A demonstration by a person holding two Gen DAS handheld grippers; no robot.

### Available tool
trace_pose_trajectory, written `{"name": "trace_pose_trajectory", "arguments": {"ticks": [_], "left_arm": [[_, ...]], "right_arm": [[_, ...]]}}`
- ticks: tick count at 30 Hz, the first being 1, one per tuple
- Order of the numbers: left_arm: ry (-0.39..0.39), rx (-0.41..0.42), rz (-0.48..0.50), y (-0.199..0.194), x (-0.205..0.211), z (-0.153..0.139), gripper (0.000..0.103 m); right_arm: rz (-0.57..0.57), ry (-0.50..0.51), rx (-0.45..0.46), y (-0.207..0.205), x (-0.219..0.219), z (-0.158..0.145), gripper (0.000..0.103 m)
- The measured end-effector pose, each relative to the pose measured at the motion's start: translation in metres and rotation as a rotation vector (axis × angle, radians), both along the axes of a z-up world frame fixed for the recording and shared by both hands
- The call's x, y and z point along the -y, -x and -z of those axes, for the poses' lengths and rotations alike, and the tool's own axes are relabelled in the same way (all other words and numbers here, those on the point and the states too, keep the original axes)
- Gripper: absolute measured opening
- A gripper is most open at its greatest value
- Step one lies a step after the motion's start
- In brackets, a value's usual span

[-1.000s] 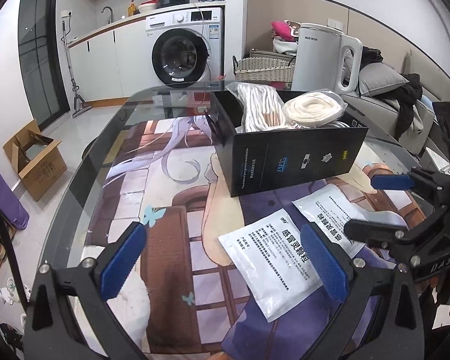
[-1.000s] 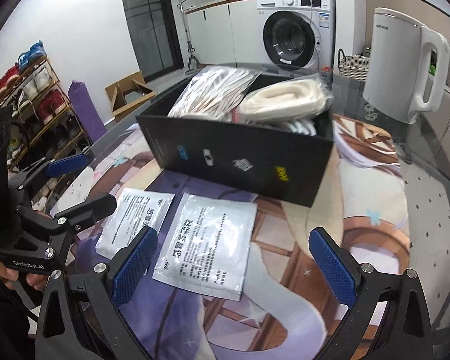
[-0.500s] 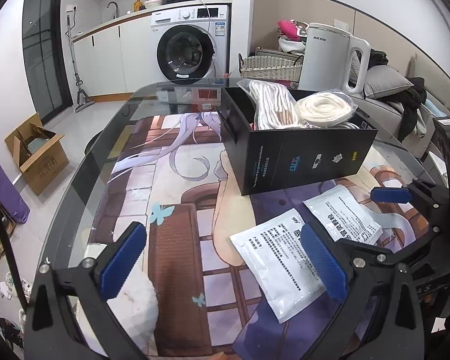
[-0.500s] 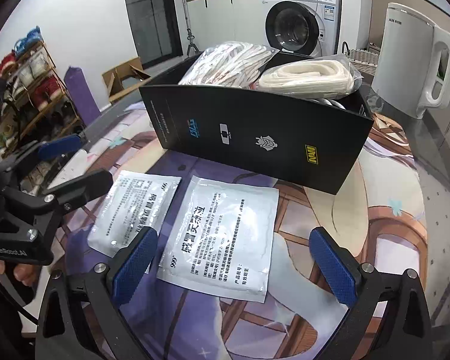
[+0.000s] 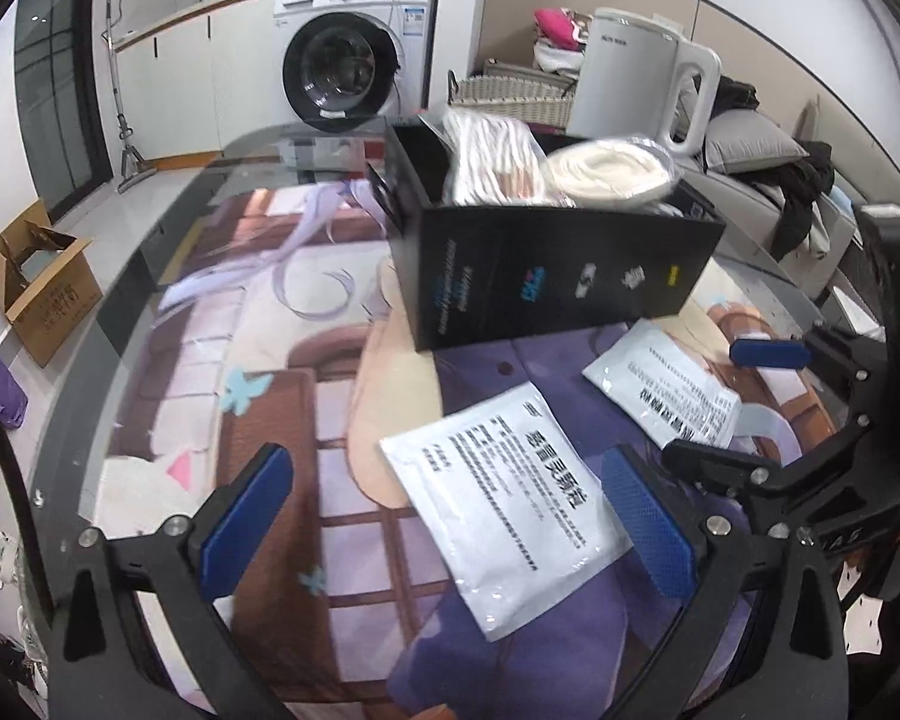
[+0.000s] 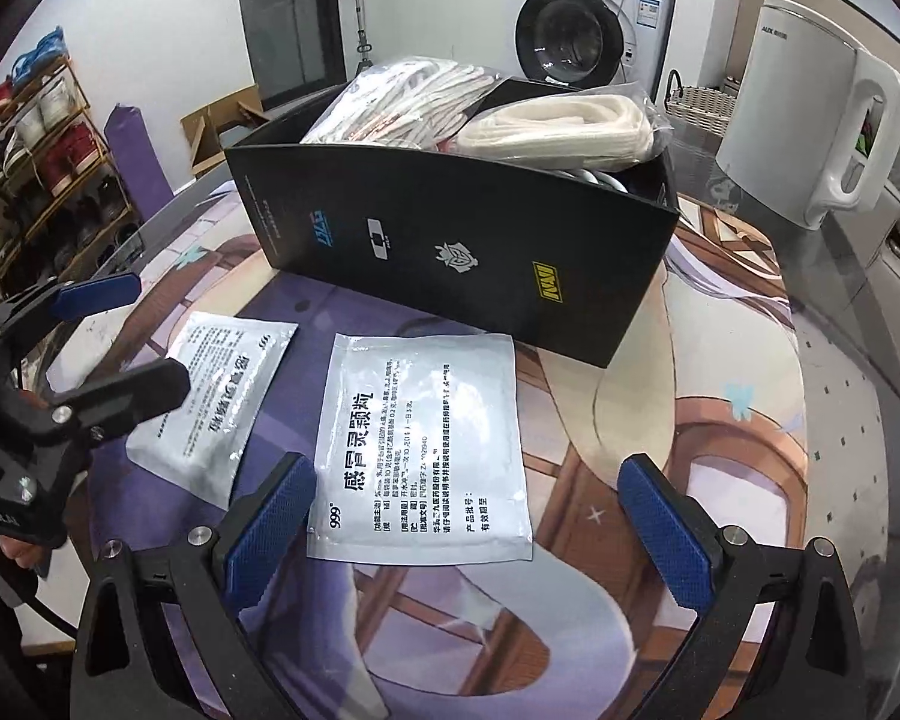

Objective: Organize soft objects
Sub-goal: 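Move both open grippers back over the white medicine sachets, then lower the right gripper onto the larger white sachet and close it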

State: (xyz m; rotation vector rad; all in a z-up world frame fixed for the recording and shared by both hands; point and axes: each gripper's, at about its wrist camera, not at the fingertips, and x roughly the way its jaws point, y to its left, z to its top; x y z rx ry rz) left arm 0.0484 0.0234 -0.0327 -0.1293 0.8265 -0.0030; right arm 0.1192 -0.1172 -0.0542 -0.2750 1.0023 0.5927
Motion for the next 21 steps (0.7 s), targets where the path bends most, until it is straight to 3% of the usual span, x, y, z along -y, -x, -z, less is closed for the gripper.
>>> {"name": "trace_pose_trajectory", "arguments": {"ticks": [6, 10, 21], "left_arm": [[-0.018, -0.04, 0.041, -0.008, 0.02, 0.008, 0.103], [-0.097, -0.06, 0.047, -0.009, 0.031, 0.01, 0.103], [-0.074, -0.123, 0.033, -0.005, -0.001, 0.009, 0.103]], "right_arm": [[0.015, 0.0, -0.009, -0.005, 0.021, 0.0, 0.102], [0.012, 0.007, -0.014, -0.006, 0.032, 0.001, 0.102], [0.0, 0.007, -0.014, -0.009, 0.033, 0.002, 0.102]]}}
